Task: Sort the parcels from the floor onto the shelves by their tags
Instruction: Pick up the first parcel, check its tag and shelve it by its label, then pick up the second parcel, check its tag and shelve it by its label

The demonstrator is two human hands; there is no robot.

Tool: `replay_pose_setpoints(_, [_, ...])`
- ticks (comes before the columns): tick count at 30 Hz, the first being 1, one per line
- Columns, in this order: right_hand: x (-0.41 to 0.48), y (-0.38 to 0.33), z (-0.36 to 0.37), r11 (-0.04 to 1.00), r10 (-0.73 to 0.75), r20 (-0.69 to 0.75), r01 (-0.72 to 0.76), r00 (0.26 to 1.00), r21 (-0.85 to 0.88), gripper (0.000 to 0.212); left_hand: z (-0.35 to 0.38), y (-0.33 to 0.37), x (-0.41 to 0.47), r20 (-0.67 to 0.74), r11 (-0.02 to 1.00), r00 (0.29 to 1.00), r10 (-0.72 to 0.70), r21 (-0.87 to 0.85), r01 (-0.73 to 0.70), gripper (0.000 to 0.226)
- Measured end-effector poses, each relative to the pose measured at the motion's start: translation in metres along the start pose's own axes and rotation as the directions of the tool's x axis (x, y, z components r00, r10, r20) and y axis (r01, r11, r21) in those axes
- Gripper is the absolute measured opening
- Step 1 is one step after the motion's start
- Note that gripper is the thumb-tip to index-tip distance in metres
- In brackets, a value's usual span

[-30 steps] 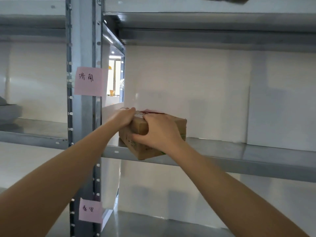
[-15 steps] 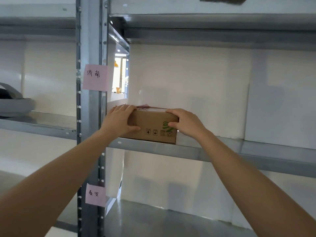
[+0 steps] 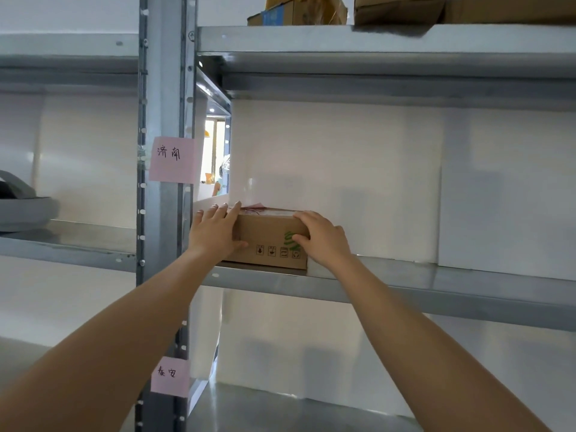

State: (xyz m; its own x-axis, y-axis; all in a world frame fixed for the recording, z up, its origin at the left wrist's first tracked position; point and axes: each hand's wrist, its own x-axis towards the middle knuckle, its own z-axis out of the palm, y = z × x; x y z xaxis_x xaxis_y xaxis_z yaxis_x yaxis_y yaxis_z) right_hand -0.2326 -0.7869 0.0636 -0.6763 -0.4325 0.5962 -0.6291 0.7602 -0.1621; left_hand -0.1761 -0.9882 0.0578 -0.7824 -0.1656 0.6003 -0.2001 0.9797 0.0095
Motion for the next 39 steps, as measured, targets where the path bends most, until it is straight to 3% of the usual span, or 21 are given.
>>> replay_pose_setpoints(4, [-0.003, 0.007, -0.017, 0.992, 0.04, -0.106, -0.027, 0.994, 0.121, 0.063, -0.016, 0.004, 0.001, -0.073, 0.985, 0.997, -0.016, -0.172, 0.003, 0.077])
replay_pose_setpoints(7, [-0.007, 0.019, -0.036, 0.995, 0.06, -0.236, -0.038, 0.97, 0.098, 0.068, -0.026, 0.014, 0.005, -0.171, 0.983, 0.985, 0.001, -0.182, -0.032, 0.075])
replay_pose_setpoints(12, [-0.028, 0.05, -0.076, 0.992, 0.125, -0.293, -0.122, 0.948, 0.026, 0.073, -0.039, 0.047, 0.01, -0.279, 0.962, 0.957, 0.078, -0.231, -0.146, 0.077])
replay_pose_setpoints(22, [-0.145, 0.144, -0.155, 0.913, 0.271, -0.447, -0.374, 0.853, -0.16, 0.073, -0.022, 0.178, 0.0, -0.263, 0.839, 0.906, 0.332, -0.357, -0.411, 0.075])
replay_pose_setpoints(31, [-0.299, 0.199, -0.237, 0.703, 0.434, -0.578, -0.661, 0.692, -0.263, 0.073, -0.02, 0.337, -0.04, -0.299, 0.61, 0.791, 0.534, -0.512, -0.605, 0.075])
replay_pose_setpoints(39, [-0.422, 0.233, -0.321, 0.517, 0.495, -0.629, -0.785, 0.6, -0.341, 0.075, -0.051, 0.488, -0.101, -0.388, 0.365, 0.672, 0.63, -0.616, -0.698, 0.075])
